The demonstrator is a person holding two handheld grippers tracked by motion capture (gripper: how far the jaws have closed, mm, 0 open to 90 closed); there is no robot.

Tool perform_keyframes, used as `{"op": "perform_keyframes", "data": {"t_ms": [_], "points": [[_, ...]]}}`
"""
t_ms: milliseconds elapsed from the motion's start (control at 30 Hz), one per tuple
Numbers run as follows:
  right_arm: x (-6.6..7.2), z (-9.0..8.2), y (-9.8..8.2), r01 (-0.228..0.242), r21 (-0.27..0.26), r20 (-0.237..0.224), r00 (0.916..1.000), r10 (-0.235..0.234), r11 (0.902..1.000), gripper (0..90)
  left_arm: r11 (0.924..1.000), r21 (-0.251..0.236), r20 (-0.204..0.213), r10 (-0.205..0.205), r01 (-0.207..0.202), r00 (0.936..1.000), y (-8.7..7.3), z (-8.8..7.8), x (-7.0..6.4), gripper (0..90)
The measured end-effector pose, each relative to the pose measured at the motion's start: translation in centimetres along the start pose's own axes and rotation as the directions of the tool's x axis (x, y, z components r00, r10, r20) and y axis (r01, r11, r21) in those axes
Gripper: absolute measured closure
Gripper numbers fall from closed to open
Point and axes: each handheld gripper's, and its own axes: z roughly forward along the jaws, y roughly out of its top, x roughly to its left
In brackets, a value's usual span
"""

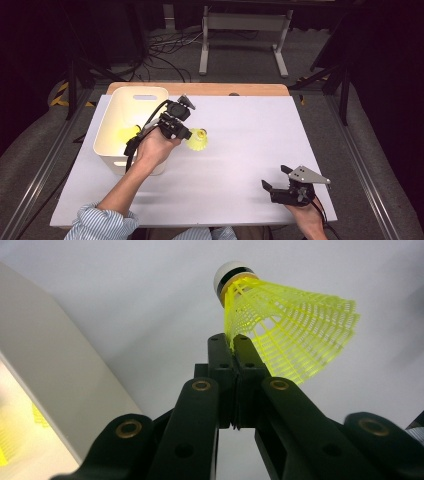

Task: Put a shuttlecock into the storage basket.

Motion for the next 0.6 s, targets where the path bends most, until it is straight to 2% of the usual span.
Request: {"op": "perform_keyframes", "data": {"t_ms": [600], "points": [[-0.38, -0.27, -0.33, -0.007, -0.013, 0.015, 0.9999, 0.007, 0.9999, 12.6, 0.9999, 0.002, -0.002, -0.016, 0.016, 0.9999, 0.33, -0.25, 1.07, 89.2]]}}
